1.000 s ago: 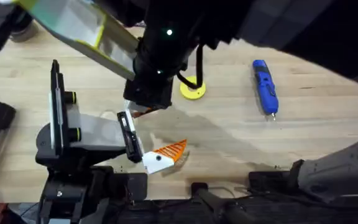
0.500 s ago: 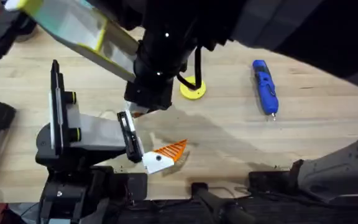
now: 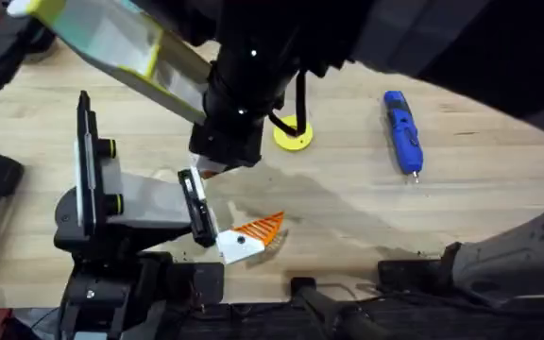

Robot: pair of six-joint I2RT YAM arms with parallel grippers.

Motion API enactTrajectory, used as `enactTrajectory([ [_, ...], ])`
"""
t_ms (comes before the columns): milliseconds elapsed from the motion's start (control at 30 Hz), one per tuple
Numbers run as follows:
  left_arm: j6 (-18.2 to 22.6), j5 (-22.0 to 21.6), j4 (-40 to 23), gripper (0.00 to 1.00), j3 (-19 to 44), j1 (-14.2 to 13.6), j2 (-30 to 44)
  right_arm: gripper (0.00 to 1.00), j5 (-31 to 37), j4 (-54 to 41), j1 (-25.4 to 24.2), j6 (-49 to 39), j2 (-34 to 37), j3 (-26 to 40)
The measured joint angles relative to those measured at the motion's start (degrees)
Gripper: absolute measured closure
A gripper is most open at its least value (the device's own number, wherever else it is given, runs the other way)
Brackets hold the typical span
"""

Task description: Pick up the gripper from the table and insert it into the empty holder that is missing its gripper. Then pick up a screw, insert it into the mounting hole, and use the screwdriver to tighten it. Finally, clean up the table by picking up the vegetable and placing it into the bucket.

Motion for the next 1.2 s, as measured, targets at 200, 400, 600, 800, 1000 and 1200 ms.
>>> enactTrajectory([
  [200,0.01,0.0,0.0,0.016,0.0,0.0,-0.02,0.996,0.01,-0.09,0.0,0.0,0.39,0.0],
  [400,-0.04,0.0,-0.01,0.015,0.0,0.0,-0.02,0.996,0.02,-0.11,0.0,0.0,1.76,0.0],
  [600,-0.45,0.07,-0.07,0.015,0.0,0.0,0.0,0.996,0.0,-0.11,-0.04,0.0,1.88,0.0],
  [800,-0.45,0.07,-0.07,0.015,0.0,0.0,0.0,0.996,0.0,-0.09,-0.04,0.0,1.88,0.0],
  [1000,-0.45,0.07,-0.04,0.015,0.0,0.0,0.0,0.996,0.0,-0.09,-0.04,0.0,1.88,0.0],
  [1200,-0.45,0.08,-0.04,0.015,0.0,0.02,0.0,0.185,0.38,-0.39,-0.27,-0.21,1.88,0.0],
])
